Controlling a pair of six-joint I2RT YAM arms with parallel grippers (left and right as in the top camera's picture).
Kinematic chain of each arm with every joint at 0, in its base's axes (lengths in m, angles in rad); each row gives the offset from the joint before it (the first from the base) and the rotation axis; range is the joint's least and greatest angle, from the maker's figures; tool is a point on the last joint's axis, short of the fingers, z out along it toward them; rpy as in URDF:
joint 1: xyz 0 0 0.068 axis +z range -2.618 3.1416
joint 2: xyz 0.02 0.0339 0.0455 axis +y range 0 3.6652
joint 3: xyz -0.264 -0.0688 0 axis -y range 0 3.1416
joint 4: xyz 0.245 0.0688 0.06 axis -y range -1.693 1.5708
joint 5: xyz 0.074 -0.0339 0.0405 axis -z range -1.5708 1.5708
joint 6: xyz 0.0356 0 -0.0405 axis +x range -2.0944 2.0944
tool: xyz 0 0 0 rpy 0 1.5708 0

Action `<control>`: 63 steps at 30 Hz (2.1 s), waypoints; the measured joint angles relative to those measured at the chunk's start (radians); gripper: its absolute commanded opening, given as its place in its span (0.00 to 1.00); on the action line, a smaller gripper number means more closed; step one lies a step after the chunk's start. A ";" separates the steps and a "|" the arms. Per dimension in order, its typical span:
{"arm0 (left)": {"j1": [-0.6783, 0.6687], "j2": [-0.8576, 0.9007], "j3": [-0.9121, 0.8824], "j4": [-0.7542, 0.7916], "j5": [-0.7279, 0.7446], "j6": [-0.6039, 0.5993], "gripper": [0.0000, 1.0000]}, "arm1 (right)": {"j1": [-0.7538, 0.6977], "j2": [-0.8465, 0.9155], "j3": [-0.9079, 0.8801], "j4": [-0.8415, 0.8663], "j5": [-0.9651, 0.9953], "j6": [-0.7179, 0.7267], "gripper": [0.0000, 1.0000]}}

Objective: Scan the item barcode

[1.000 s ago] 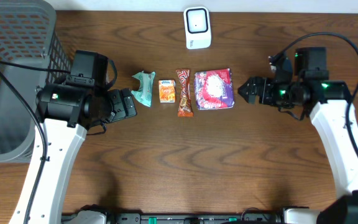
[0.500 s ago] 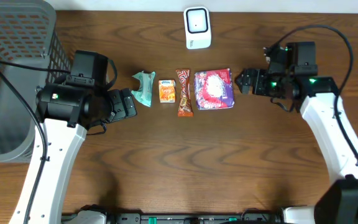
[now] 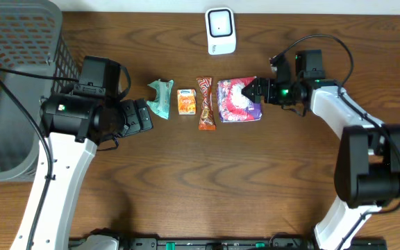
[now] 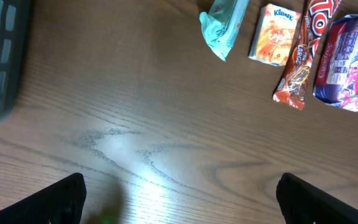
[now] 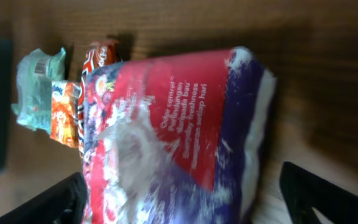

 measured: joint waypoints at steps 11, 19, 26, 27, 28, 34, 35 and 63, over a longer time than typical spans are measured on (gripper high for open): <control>0.000 0.000 0.000 0.000 0.000 0.000 0.98 | -0.015 0.150 0.016 0.013 -0.194 0.017 0.03; 0.000 0.000 0.000 0.000 0.000 0.000 0.98 | -0.029 0.079 0.026 -0.159 -0.106 0.018 0.01; 0.000 0.000 0.000 -0.001 0.000 0.000 0.98 | -0.033 -0.217 0.106 -0.382 0.304 0.017 0.01; 0.000 0.000 0.000 0.000 0.000 0.000 0.98 | -0.028 -0.270 0.117 -0.407 0.387 0.018 0.01; 0.000 0.000 0.000 0.000 0.000 0.000 0.98 | -0.023 -0.304 0.121 -0.422 0.452 0.018 0.01; 0.000 0.000 0.000 0.000 0.000 0.000 0.98 | 0.016 -0.381 0.130 -0.503 0.933 0.034 0.01; 0.000 0.000 0.000 0.000 0.000 0.000 0.98 | 0.017 -0.371 0.128 -0.501 1.003 0.045 0.01; 0.000 0.000 0.000 0.000 0.000 0.000 0.98 | 0.462 -0.040 0.212 -0.383 1.178 0.061 0.80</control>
